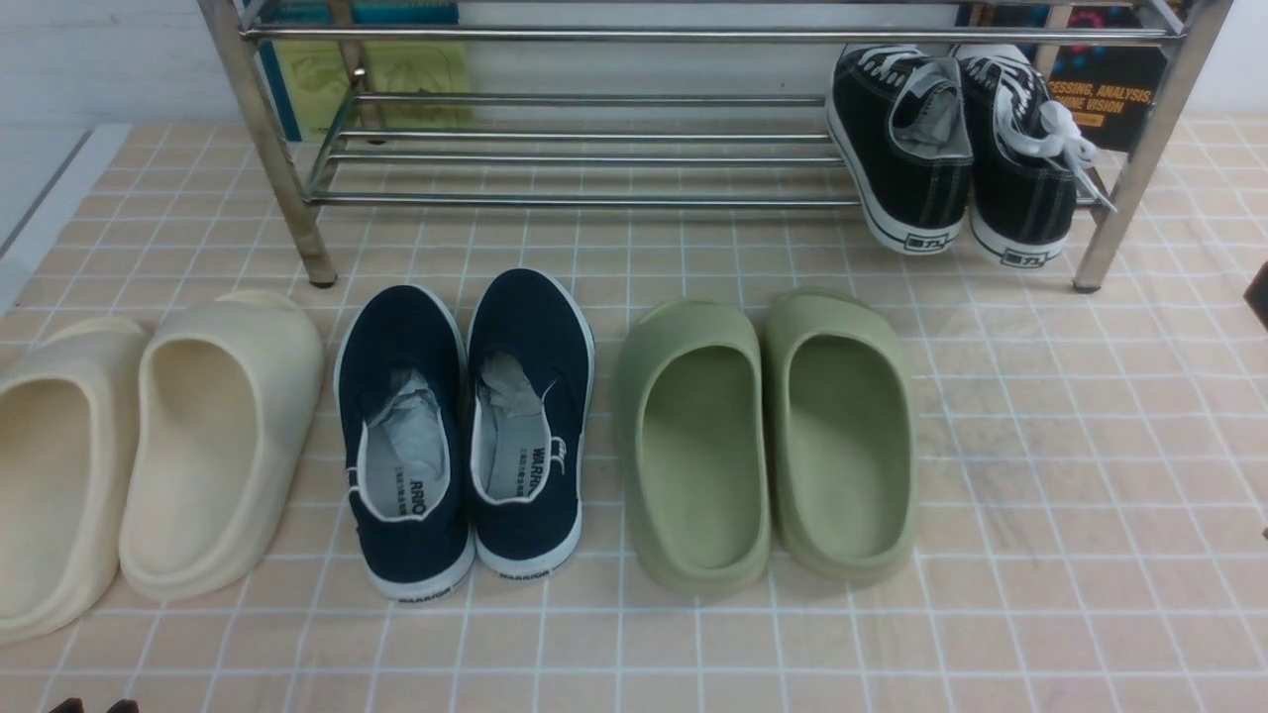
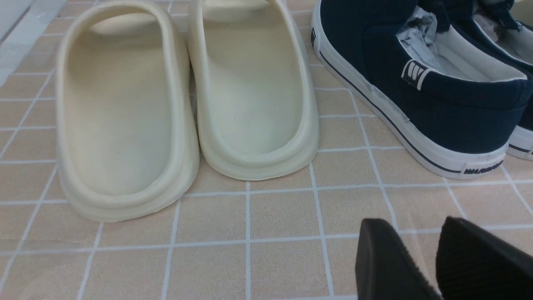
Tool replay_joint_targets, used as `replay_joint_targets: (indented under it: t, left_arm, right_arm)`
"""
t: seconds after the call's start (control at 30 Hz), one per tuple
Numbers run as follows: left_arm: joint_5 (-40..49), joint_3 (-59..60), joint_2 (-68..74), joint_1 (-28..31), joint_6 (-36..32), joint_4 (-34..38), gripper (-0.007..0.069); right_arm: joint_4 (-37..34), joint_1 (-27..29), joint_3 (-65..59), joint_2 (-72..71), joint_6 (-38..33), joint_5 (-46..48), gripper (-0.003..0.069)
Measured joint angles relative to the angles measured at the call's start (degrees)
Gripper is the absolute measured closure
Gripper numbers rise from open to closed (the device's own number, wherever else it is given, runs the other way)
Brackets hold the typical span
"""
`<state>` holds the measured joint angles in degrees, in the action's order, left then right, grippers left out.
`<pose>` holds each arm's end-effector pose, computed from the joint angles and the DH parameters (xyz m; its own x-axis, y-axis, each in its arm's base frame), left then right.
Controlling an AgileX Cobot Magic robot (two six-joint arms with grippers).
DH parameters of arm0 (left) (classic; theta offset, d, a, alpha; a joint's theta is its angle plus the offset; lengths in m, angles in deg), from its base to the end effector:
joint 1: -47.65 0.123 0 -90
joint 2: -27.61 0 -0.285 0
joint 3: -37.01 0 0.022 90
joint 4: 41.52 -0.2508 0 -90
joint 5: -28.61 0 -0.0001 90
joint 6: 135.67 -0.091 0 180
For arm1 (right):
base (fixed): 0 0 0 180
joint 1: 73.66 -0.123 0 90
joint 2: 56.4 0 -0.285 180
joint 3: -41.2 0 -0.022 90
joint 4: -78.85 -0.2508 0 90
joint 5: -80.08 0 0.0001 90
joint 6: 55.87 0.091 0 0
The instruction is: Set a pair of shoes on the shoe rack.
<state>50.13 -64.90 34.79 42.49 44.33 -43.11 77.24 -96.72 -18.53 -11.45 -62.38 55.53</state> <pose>0.0523 -0.0038 0.1749 -0.2854 0.0517 -0.9570 0.0876 0.9958 0.0277 0.1257 0.0524 0.2976 0.1905 -0.0145 -0.9816 -0.3658 0.9269 -0.0847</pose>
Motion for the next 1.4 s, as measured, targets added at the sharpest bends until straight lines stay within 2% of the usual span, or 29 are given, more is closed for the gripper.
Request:
replay_joint_targets:
  t: [0.33,0.57,0.63,0.73,0.93,1.17,1.4]
  left_arm:
    - [0.0,0.0,0.0,0.0,0.0,0.0,0.0384]
    - [0.0,0.0,0.0,0.0,0.0,0.0,0.0384]
    - [0.0,0.0,0.0,0.0,0.0,0.0,0.0384]
    - [0.0,0.0,0.0,0.0,0.0,0.0,0.0384]
    - [0.0,0.0,0.0,0.0,0.0,0.0,0.0384]
    - [0.0,0.0,0.0,0.0,0.0,0.0,0.0384]
    - [0.0,0.0,0.0,0.0,0.0,0.0,0.0384]
  right_arm:
    - [0.22,-0.25,-3.77,-1.8,0.0,-1.27,0.0638]
    - [0.09,-0.27,-14.9,-7.69,0.0,-1.49,0.0633]
    - [-0.97,-0.27,-17.95,-12.27,0.0,0.16,0.0632]
    - [-2.45,0.14,-18.92,-21.09,0.0,7.54,0.0629]
    - [-2.59,5.81,-18.94,-32.15,0.0,18.77,0.0622]
    - [-2.65,15.28,-18.94,-33.36,0.0,21.96,0.0612]
    - [-2.77,16.45,-18.94,-33.64,0.0,22.14,0.0601]
